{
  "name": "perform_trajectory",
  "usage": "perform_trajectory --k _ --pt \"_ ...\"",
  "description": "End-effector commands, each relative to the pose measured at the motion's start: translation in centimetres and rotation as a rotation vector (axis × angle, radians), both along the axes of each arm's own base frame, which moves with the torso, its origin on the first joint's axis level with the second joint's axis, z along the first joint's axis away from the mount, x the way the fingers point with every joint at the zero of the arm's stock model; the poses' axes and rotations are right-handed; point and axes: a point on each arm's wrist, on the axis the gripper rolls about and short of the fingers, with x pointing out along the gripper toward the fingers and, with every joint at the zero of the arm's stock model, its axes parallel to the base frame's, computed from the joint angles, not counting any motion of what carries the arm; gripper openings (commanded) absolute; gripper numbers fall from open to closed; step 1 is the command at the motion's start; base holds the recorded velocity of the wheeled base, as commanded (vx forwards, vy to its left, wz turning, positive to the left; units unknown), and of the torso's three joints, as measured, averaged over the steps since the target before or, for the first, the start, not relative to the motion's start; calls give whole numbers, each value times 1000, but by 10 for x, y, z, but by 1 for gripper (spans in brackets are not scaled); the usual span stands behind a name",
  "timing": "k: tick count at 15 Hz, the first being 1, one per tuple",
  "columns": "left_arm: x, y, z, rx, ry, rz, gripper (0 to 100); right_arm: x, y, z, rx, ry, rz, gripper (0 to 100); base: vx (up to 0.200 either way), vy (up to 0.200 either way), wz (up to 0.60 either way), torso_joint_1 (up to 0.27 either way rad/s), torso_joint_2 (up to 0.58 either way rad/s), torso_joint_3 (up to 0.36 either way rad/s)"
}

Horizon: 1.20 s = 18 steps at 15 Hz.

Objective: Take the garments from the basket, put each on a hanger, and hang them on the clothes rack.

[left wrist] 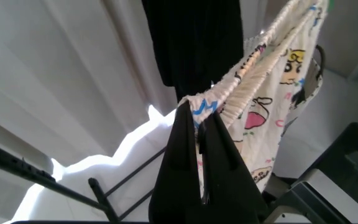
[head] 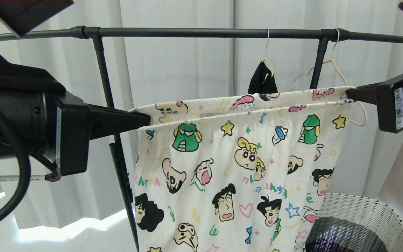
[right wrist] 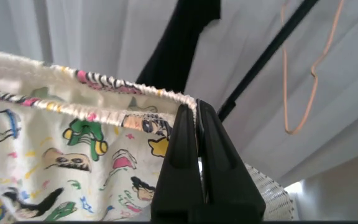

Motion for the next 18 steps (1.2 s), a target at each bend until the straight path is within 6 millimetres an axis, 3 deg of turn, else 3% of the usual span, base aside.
perform_trajectory --k 1,6,9,13,18 --pt "-8 4 5 -18 -22 -14 0 5 -5 -1 -2 2 -39 0 0 0 0 0 0 0" --pt "-13 8 -1 -6 -12 -17 0 8 -10 -2 -9 9 -64 0 0 0 0 0 0 0" --pt "-9 4 0 22 -48 -39 0 -6 -35 -8 -93 96 -87 0 0 0 0 0 0 0" --pt "8 -13 1 10 -65 -64 0 -51 -69 -14 -35 202 210 0 0 0 0 0 0 0" --pt "27 -31 -2 -4 -69 -69 0 -80 -75 -37 -80 221 434 0 0 0 0 0 0 0"
